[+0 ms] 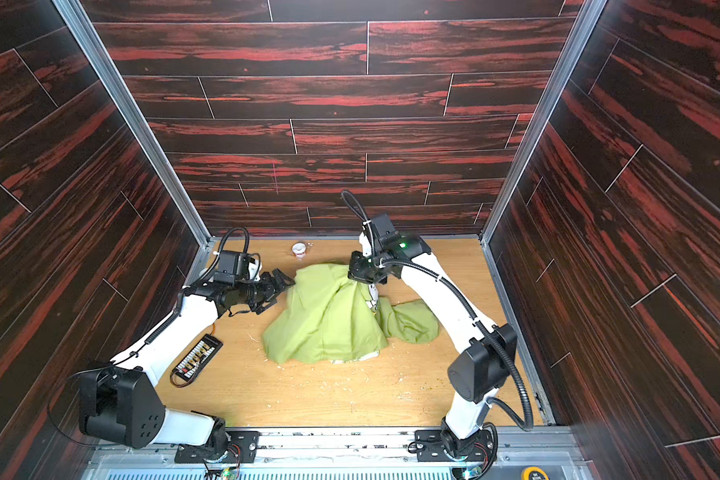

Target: Zip up the jacket

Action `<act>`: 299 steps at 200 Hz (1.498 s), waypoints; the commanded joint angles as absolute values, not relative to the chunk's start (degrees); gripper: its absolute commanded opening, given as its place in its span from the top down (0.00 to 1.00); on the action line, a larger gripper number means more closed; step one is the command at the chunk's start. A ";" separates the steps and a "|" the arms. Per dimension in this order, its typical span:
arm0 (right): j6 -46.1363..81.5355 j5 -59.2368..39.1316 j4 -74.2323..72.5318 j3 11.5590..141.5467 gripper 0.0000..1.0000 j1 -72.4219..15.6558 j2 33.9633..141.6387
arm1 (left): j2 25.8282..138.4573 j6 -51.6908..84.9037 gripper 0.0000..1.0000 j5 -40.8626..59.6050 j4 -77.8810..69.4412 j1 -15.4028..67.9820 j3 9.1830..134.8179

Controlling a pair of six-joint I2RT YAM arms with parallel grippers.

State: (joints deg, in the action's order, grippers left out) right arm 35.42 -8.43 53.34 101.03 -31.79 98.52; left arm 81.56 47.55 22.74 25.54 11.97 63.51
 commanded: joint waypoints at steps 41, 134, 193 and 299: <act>41.30 -6.22 50.10 83.92 0.49 -23.59 89.41 | 80.30 47.35 0.08 22.26 24.25 16.03 62.54; 38.75 3.45 60.01 95.60 0.27 -27.08 88.92 | 86.62 41.60 0.08 23.25 23.49 19.50 63.54; 38.57 2.10 60.33 105.92 0.36 -36.33 94.98 | 90.58 43.72 0.72 31.34 19.42 20.83 68.54; 42.76 -7.08 36.88 76.11 0.20 -50.70 86.30 | 97.83 47.37 1.00 33.42 17.53 20.52 79.62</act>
